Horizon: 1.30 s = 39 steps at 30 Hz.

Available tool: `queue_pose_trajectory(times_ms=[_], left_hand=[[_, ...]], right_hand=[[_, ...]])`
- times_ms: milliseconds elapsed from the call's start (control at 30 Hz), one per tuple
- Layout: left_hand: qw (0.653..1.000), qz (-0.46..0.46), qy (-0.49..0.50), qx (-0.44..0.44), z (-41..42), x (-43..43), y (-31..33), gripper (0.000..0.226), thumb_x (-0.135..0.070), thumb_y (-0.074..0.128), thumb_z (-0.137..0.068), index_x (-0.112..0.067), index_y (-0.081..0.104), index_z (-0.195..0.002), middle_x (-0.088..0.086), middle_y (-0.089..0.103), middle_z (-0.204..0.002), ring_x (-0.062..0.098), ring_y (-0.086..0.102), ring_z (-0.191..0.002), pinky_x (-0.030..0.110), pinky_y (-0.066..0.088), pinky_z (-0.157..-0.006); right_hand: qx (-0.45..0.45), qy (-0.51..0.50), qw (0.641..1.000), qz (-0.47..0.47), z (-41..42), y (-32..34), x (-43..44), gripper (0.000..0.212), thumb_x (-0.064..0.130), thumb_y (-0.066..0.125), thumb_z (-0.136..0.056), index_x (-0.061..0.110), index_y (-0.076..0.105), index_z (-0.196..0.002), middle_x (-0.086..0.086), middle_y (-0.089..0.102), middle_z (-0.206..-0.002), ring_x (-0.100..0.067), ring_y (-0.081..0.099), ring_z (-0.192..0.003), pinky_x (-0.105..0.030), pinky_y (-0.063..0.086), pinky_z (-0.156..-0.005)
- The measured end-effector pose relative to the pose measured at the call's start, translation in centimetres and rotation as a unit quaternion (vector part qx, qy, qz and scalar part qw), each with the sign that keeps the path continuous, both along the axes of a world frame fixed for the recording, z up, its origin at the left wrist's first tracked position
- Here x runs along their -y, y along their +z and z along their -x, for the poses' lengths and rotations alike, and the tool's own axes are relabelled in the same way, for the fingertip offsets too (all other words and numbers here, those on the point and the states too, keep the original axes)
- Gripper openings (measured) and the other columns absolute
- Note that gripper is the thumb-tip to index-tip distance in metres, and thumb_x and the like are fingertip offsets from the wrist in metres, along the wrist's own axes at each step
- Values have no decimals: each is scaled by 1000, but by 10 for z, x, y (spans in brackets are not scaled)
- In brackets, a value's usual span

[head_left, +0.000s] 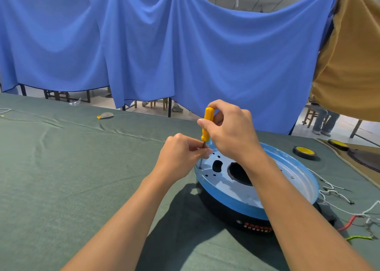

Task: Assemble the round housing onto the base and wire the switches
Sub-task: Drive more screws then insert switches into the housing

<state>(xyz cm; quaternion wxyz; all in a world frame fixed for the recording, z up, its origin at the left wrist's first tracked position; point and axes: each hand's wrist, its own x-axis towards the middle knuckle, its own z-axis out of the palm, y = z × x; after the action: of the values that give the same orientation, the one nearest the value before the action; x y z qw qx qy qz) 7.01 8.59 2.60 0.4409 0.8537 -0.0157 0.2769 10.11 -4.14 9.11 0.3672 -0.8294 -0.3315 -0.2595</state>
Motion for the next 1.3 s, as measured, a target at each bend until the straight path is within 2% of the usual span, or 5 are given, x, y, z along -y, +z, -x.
queue_pose_trajectory(times_ms=[333,633,733,1100,1300], left_hand=[[1000,-20,-11,-11,0,2,2,16,-21,68,-91,-14,80,-84,-10,72,-68,0,46,-43,13,31,-47],[999,-6,18,28,1,7,1,16,-28,74,-85,-16,80,-76,13,69,-64,24,46,-56,37,42,-58],[999,15,15,34,1,6,1,13,-23,74,-84,-19,80,-73,-6,64,-50,9,39,-47,26,32,-52],[1000,-1,-15,-2,1,10,6,22,-21,64,-92,-18,80,-76,-16,49,-38,5,40,-39,20,25,-52],[999,17,-38,-18,3,7,4,23,-26,63,-94,-21,80,-79,-6,60,-52,7,36,-43,22,28,-53]], right_hand=[[-24,71,997,15,2,4,5,25,27,63,-92,20,59,-115,3,64,-102,-19,59,-96,-36,50,-86],[27,-22,999,30,-1,5,-4,7,27,65,-88,24,70,-91,6,54,-71,-22,53,-84,-34,44,-84],[40,-21,998,40,0,5,-9,7,29,65,-88,22,69,-89,6,50,-67,-20,48,-79,-32,43,-76],[-29,61,994,84,0,6,6,42,14,49,-97,13,46,-139,-5,56,-124,-23,55,-111,-36,43,-95],[3,23,1000,12,1,5,4,23,19,64,-90,21,70,-112,4,64,-80,-19,59,-87,-33,47,-88]])
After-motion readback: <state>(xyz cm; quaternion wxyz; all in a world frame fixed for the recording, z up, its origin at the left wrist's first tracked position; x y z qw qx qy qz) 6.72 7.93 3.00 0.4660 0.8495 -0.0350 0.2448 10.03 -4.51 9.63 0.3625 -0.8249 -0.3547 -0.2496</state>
